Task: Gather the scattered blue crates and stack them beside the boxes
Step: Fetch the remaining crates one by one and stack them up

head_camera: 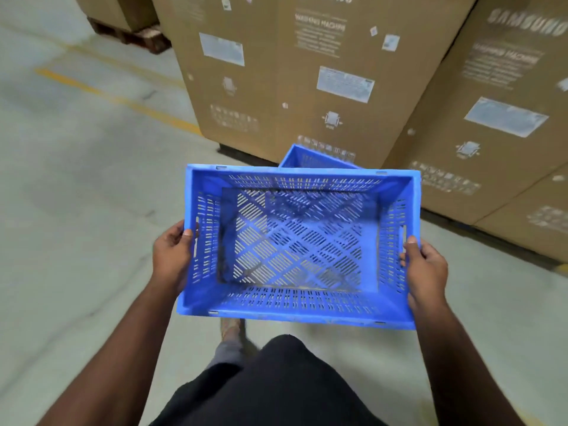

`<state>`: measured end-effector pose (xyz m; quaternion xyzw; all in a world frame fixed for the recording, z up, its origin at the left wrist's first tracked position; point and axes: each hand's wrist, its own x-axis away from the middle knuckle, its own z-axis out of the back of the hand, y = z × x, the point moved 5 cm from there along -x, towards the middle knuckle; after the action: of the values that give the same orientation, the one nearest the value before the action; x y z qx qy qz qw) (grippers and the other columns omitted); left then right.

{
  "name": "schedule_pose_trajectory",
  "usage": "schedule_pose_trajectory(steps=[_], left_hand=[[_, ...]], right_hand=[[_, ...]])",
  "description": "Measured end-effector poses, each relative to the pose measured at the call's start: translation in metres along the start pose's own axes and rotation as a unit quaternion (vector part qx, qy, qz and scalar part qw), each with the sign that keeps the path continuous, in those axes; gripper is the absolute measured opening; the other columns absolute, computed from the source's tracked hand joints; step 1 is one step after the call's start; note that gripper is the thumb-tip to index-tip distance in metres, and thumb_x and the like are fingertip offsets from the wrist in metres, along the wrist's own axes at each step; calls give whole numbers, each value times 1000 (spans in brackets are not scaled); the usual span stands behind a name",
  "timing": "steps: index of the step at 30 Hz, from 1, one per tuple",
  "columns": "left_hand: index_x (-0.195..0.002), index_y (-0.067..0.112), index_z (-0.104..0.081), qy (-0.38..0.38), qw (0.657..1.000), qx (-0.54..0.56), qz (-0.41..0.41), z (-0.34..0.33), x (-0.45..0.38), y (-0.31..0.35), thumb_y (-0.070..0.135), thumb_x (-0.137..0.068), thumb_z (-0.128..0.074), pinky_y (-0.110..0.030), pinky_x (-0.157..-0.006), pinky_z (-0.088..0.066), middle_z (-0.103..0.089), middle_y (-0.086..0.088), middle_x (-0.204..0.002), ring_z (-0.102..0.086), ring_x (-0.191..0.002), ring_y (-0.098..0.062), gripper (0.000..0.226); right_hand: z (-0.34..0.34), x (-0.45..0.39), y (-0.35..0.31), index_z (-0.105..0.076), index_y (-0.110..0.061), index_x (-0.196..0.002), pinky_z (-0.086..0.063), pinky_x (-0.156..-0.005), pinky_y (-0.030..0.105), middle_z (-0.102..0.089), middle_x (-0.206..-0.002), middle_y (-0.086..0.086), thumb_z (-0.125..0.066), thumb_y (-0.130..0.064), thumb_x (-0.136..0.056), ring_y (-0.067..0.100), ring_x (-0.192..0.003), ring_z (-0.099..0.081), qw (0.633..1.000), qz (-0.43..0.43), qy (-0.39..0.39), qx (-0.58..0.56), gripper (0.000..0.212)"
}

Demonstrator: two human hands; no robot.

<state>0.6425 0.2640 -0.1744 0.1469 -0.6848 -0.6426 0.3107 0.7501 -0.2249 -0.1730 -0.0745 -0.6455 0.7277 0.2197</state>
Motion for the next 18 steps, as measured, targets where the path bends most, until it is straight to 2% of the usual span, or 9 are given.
schedule_pose_trajectory(steps=[4, 8, 14, 18], left_hand=[[-121, 5, -68, -52, 999, -12, -10, -24, -117, 38, 9, -103, -51, -58, -102, -49, -73, -13, -109, -67, -99, -27, 25], [-118, 8, -71, -96, 994, -40, -23, -47, -206, 75, 12, -101, -54, -62, -102, -48, -73, -16, -110, -66, -99, -29, 24], [-114, 23, -62, -110, 994, -16, -20, -115, -289, 117, 7, -101, -55, -54, -97, -53, -74, -8, -104, -69, -95, -25, 22], [-114, 18, -61, -130, 991, -14, -26, -183, -335, 126, 3, -101, -54, -56, -102, -50, -72, -11, -107, -67, -100, -29, 22]], right_hand=[[-64, -31, -14, -69, -15, -104, -44, -54, 16, -55, -76, 3, -60, -32, -101, 8, -59, -48, 998, -5, 56, -37, 19], [-107, -50, -31, -69, -14, -101, -45, -54, 15, -56, -75, 4, -60, -30, -100, 9, -59, -49, 994, -2, 99, -46, 18], [-133, -98, -47, -70, -4, -105, -47, -57, 14, -59, -78, 7, -59, -28, -101, 8, -60, -53, 990, 12, 135, -50, 27], [-138, -165, -56, -71, -7, -101, -49, -60, 16, -59, -79, 4, -60, -29, -100, 12, -67, -56, 986, 15, 157, -59, 25]])
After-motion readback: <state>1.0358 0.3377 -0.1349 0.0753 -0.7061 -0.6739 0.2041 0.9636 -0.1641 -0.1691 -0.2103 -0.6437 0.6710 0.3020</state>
